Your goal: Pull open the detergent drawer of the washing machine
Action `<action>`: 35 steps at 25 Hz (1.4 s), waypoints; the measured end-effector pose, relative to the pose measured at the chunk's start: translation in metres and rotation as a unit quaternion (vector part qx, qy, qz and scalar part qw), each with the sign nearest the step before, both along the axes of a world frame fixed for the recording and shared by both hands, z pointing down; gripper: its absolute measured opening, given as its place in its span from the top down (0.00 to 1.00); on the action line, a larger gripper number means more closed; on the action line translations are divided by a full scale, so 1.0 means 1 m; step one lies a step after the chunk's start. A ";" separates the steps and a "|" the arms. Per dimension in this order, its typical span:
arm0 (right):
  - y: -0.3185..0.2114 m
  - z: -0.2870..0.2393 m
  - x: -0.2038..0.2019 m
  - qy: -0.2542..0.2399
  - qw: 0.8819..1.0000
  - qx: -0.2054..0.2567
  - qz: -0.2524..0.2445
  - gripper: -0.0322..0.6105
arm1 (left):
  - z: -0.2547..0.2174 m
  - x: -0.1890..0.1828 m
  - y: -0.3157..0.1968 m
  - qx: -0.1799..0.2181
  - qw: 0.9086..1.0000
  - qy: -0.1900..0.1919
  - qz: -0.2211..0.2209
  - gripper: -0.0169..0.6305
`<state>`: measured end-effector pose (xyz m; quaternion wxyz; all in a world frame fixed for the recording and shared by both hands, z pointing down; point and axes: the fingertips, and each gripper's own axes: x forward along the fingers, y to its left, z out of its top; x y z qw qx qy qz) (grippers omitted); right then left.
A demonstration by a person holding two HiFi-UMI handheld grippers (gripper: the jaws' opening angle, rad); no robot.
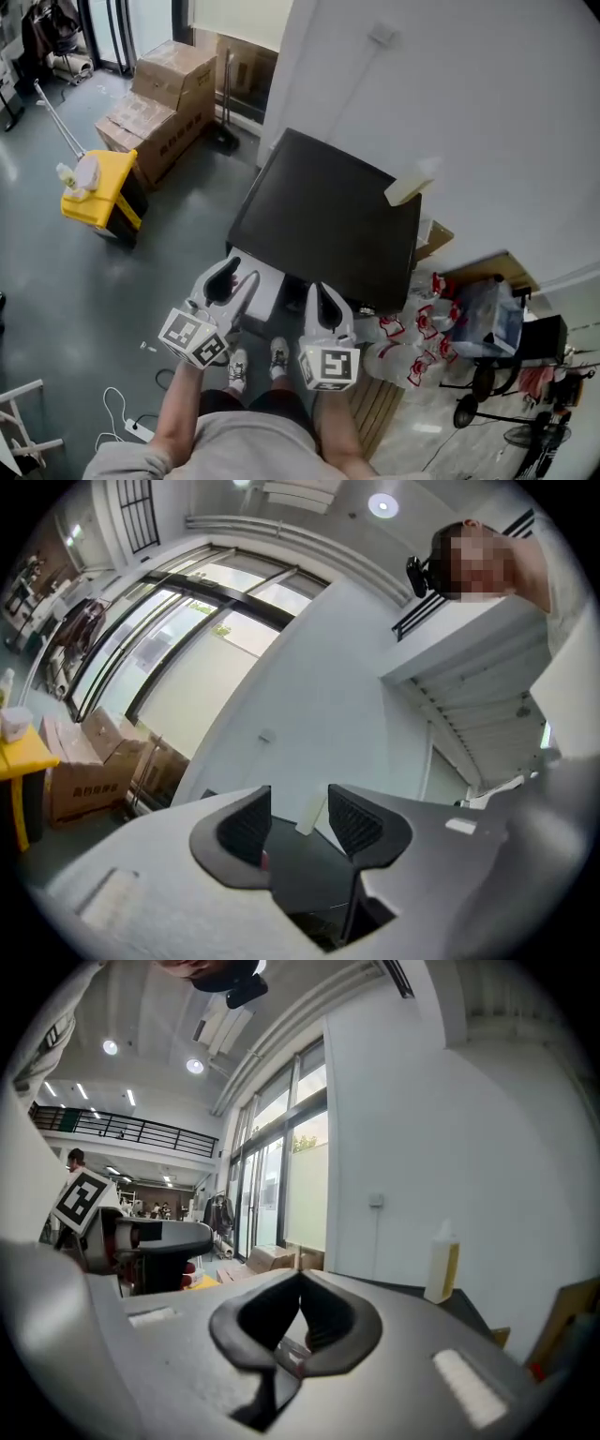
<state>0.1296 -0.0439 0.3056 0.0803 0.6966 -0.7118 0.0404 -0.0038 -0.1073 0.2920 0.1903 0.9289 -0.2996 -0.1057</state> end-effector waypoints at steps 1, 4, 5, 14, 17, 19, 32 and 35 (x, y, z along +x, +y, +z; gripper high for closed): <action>0.004 -0.003 0.004 0.002 1.000 0.004 0.009 0.94 | -0.005 0.006 0.001 0.013 1.000 -0.009 0.004 0.67; 0.017 -0.013 0.015 0.004 0.999 0.014 0.039 0.94 | -0.017 0.021 0.004 0.049 0.998 -0.049 0.008 0.69; 0.022 -0.016 0.019 0.004 0.999 0.017 0.048 0.94 | -0.019 0.026 0.006 0.058 0.996 -0.062 0.008 0.70; 0.080 -0.030 0.055 0.012 0.990 0.041 0.137 0.94 | -0.027 0.072 0.047 0.125 0.982 -0.130 0.058 0.78; 0.102 -0.032 0.065 0.019 0.986 0.043 0.159 0.94 | -0.028 0.087 0.063 0.143 0.976 -0.147 0.068 0.82; 0.115 -0.031 0.070 0.023 0.984 0.042 0.172 0.94 | -0.023 0.097 0.073 0.148 0.973 -0.160 0.078 0.85; 0.164 -0.022 0.091 0.014 0.975 0.039 0.220 0.94 | -0.002 0.131 0.117 0.158 0.961 -0.196 0.117 0.94; 0.164 -0.022 0.092 0.014 0.975 0.038 0.219 0.94 | -0.002 0.131 0.117 0.159 0.960 -0.199 0.113 0.94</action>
